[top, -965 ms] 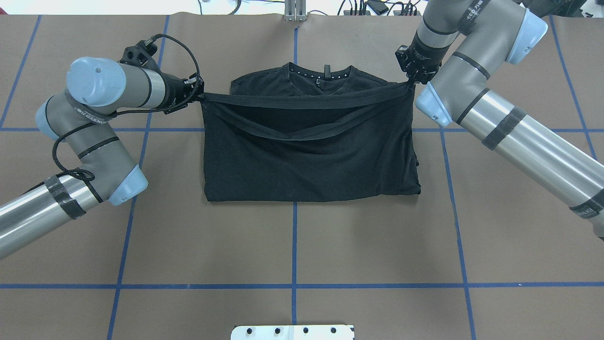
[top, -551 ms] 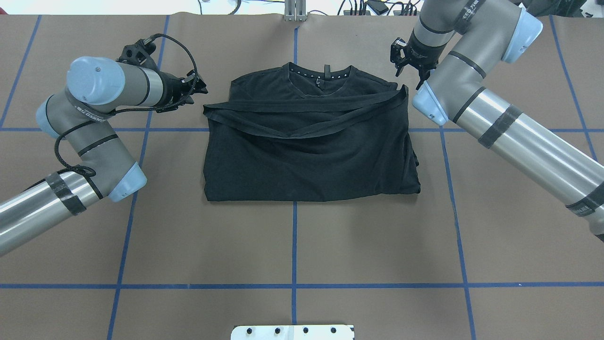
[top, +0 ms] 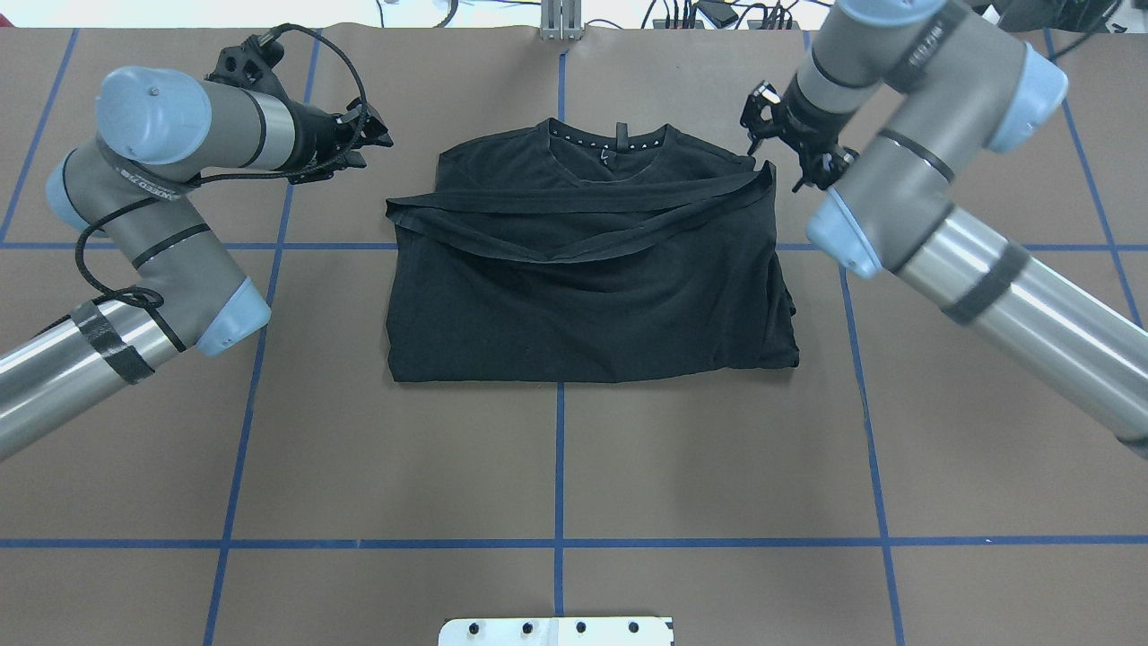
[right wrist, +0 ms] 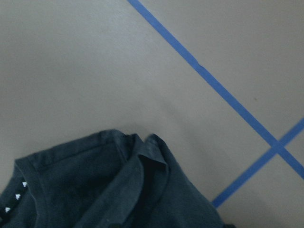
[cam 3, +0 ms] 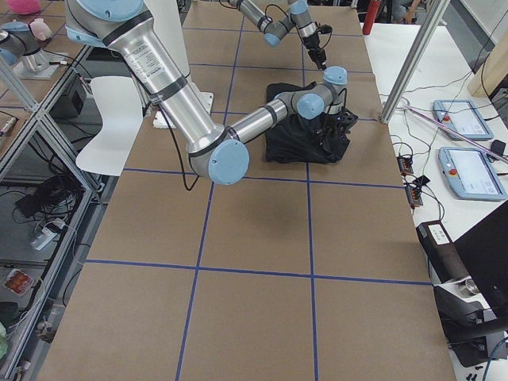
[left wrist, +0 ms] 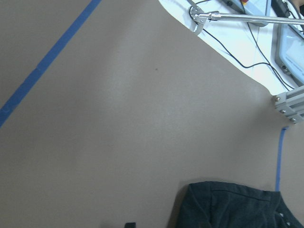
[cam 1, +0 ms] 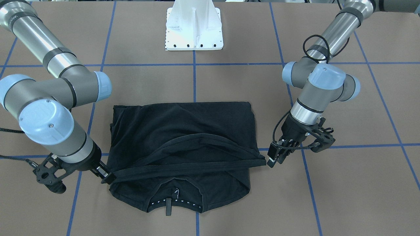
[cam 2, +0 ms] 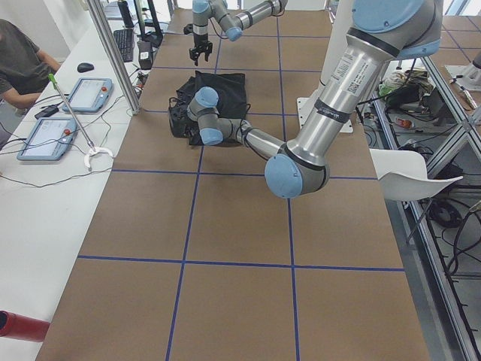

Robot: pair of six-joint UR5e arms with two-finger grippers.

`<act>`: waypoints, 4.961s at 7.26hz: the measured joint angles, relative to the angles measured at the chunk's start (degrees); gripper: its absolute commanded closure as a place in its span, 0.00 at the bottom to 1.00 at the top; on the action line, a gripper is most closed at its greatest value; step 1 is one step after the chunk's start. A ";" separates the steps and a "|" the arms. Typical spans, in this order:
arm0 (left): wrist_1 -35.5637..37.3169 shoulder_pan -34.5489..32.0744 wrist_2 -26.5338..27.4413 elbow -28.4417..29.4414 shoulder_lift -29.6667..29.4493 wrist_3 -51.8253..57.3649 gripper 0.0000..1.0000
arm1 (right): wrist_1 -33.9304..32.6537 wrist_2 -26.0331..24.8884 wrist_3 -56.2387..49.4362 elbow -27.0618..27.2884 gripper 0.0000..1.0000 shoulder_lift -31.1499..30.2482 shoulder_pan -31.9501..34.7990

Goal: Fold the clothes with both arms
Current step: 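Move the right gripper down to the folded shirt's side edge, then grasp the black shirt's side edge with the right gripper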

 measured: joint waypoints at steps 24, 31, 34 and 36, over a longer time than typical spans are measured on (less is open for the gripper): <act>2.04 -0.61 -1.83 -3.46 0.69 -0.26 0.43 | 11.09 -11.46 16.56 24.69 0.24 -26.18 -18.33; 2.03 -0.61 -1.67 -3.45 0.75 -0.50 0.42 | 11.11 -12.85 16.21 18.87 0.76 -22.01 -18.56; 2.09 -0.61 -1.67 -3.70 0.85 -0.57 0.42 | 11.10 -12.69 16.03 18.00 1.00 -21.34 -18.38; 2.12 -0.61 -1.67 -3.74 0.86 -0.57 0.42 | 11.11 -12.38 15.89 18.57 1.00 -21.66 -18.18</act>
